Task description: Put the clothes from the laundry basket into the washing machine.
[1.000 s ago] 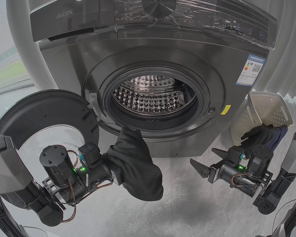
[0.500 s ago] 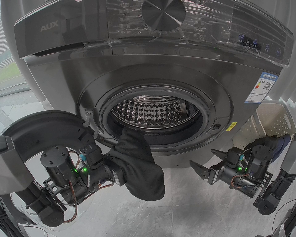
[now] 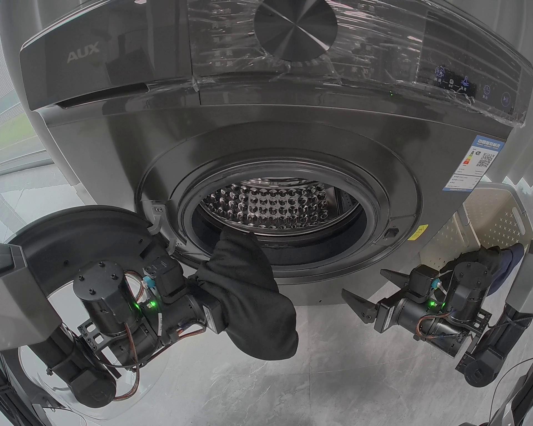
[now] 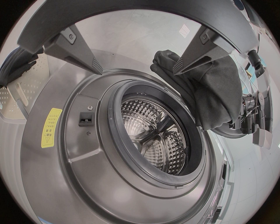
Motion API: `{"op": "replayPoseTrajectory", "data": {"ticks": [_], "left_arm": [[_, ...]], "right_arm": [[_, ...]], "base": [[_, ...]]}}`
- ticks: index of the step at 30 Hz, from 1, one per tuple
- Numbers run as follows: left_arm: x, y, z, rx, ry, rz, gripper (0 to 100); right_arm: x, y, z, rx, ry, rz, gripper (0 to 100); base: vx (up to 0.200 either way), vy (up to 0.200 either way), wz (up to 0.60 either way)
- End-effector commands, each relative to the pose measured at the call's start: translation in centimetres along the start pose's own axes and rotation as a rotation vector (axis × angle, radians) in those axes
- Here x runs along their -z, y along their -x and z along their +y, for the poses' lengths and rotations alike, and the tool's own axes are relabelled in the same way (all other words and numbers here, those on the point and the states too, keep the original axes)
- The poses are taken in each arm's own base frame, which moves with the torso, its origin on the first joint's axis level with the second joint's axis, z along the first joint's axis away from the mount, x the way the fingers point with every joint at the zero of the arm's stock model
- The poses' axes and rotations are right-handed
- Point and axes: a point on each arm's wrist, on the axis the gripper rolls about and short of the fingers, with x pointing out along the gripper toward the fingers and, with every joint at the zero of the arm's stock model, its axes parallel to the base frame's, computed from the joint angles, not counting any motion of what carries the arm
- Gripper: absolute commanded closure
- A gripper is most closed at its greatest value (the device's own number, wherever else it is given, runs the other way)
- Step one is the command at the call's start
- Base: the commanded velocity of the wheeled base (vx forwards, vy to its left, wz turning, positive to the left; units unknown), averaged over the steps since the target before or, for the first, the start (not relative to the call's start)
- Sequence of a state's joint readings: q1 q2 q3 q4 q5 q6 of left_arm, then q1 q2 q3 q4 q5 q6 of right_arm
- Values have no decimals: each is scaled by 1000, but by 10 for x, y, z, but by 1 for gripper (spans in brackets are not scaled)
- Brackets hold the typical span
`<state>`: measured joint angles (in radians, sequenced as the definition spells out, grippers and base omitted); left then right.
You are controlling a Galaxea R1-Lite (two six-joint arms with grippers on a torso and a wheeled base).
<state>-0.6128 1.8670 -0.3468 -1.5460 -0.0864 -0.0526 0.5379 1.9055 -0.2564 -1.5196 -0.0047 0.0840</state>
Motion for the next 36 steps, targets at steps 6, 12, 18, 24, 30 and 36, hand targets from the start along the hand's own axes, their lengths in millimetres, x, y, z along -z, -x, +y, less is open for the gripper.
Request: {"op": "replayPoseTrajectory", "data": {"ticks": [6,12,18,24,30,36], "left_arm": [[-1,-1,0,-1,7,-6,100],[2,-1,0,0,3,7,100],[3,-1,0,0,3,9,100],[3,-2,0,0,3,7,100],[3,-3,0,-1,0,6,100],[2,-3,1,-21,0,0,100]], "right_arm": [[0,1,0,-1,0,-1,0],[0,1,0,-1,0,-1,0],[0,2,1,-2,0,1,0],[0,2,2,-7,1,1,0],[0,2,2,-8,-1,2,0],[0,1,3,-13,0,2,0]], "base": [[0,-100,0],[0,0,0],[0,0,0],[0,0,0],[0,0,0],[0,-200,0]]}}
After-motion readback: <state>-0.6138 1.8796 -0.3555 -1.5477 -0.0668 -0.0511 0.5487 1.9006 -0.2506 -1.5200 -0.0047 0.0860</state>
